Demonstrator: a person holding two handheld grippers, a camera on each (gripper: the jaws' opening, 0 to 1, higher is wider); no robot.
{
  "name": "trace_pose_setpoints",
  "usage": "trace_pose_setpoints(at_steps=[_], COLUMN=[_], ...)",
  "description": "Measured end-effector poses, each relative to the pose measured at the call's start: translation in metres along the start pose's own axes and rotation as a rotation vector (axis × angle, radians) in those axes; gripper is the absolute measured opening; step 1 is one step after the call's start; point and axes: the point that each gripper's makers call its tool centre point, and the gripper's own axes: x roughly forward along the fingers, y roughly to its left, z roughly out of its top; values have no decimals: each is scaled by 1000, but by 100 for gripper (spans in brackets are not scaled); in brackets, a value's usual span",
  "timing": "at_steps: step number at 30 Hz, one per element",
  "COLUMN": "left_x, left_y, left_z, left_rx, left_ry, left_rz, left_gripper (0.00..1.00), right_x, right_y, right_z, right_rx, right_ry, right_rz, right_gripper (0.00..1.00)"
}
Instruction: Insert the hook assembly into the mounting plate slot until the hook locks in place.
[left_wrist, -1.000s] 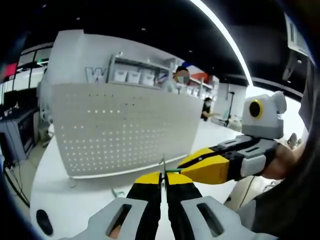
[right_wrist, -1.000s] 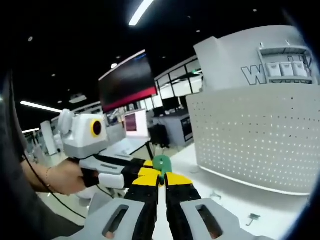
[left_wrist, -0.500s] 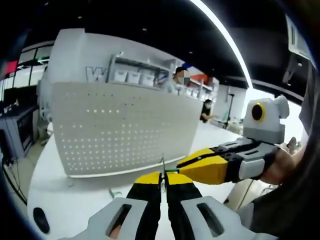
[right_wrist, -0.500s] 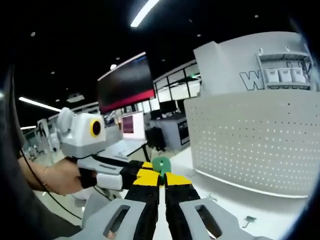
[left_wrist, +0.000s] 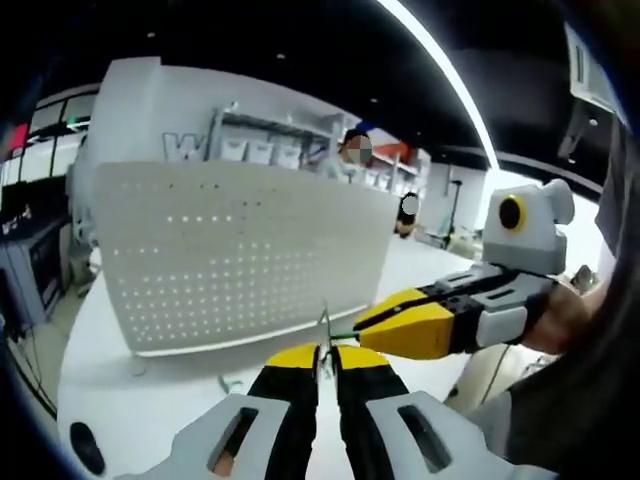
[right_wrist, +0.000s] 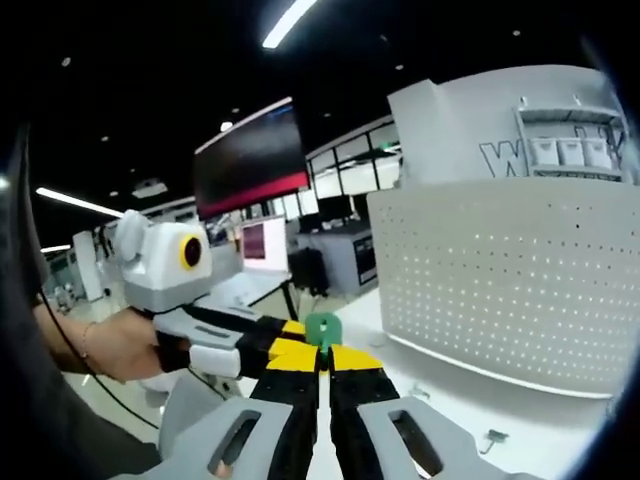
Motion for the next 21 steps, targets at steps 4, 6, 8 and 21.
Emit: trace_pose_setpoints(at_steps=[4, 6, 8, 21], left_x=[-2, -2, -1, -1], left_y=[-2, -3, -4, -9], left_z=[1, 1, 0, -7], left_rx=[46, 60, 74, -3], left_ry=[-6, -3, 6, 25], left_rz=[-11, -15, -18, -56], left_gripper=[5, 5, 6, 37], right_x=[-1, -2, -2, -5], right_y=[0, 1, 1, -5], right_z=[0, -1, -1, -2], right_rx=[3, -2, -11, -24], right_ry=[3, 5, 10, 9], right_rz=[3, 0, -3, -38], right_gripper=[0, 0, 0, 0])
